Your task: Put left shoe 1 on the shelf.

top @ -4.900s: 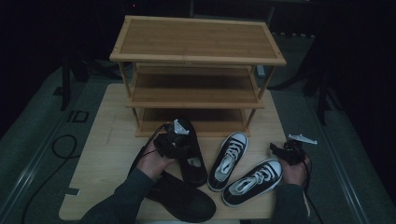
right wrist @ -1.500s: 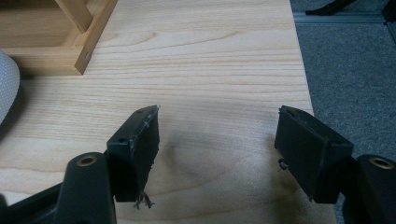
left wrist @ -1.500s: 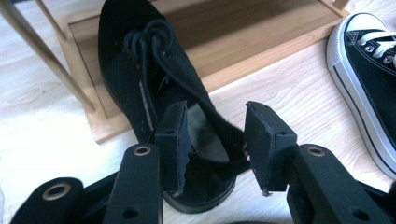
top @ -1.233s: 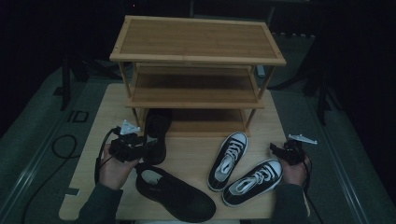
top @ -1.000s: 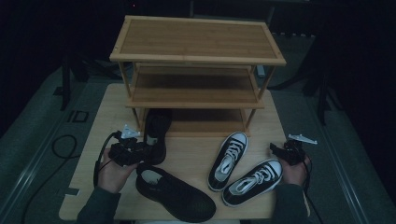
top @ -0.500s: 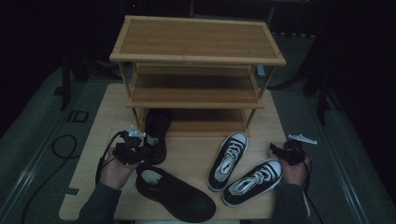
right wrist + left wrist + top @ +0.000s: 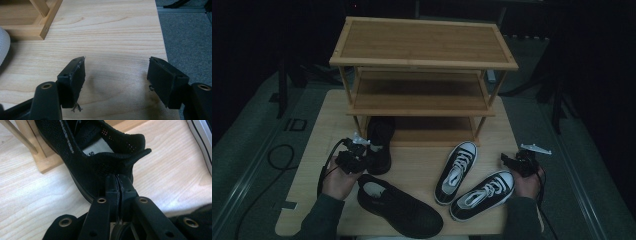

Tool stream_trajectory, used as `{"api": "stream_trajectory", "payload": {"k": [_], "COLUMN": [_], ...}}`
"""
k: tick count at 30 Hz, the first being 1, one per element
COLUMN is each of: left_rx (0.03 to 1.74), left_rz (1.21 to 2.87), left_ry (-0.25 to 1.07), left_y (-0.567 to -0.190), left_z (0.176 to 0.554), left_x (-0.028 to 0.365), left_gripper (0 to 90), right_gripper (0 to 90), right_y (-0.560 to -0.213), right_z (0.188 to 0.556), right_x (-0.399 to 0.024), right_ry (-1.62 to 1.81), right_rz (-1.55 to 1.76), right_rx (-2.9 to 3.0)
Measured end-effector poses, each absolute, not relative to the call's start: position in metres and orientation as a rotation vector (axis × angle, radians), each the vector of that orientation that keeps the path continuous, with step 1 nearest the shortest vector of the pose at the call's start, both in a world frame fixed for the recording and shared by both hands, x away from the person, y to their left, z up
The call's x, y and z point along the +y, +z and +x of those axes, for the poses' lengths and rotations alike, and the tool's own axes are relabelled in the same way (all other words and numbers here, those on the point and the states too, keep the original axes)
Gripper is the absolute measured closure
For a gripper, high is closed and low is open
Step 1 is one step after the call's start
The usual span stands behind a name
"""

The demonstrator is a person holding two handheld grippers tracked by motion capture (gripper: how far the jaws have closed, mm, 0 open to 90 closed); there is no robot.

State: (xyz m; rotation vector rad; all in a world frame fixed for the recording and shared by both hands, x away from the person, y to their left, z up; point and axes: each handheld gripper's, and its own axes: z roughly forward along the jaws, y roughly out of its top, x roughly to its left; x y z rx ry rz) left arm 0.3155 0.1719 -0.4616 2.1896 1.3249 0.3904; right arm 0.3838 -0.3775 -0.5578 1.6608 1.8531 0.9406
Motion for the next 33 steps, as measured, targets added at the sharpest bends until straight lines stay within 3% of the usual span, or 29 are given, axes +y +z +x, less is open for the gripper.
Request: {"api": "stream_trajectory", "payload": {"k": [8, 18, 33], "left_rx": [1.337, 1.259, 1.358], "left_rz": [2.171, 2.229, 2.188], "left_ry": [0.428, 0.371, 0.427], "left_y": [-0.458, -0.457, -0.467], "left_z": [0.322, 0.316, 0.331], "left_x": [0.167, 0.157, 0.171], "left_gripper": [88.1, 89.5, 89.9], "right_gripper": [30.5, 30.5, 30.5], "right_y": [-0.558, -0.558, -0.558], "right_z": [0.384, 0.384, 0.384], "right_x": [-0.378, -0.378, -0.378], "right_ry": [0.942, 0.94, 0.941], "right_rz": [1.661, 1.661, 1.661], "right_rx": [1.853, 1.853, 1.854]}}
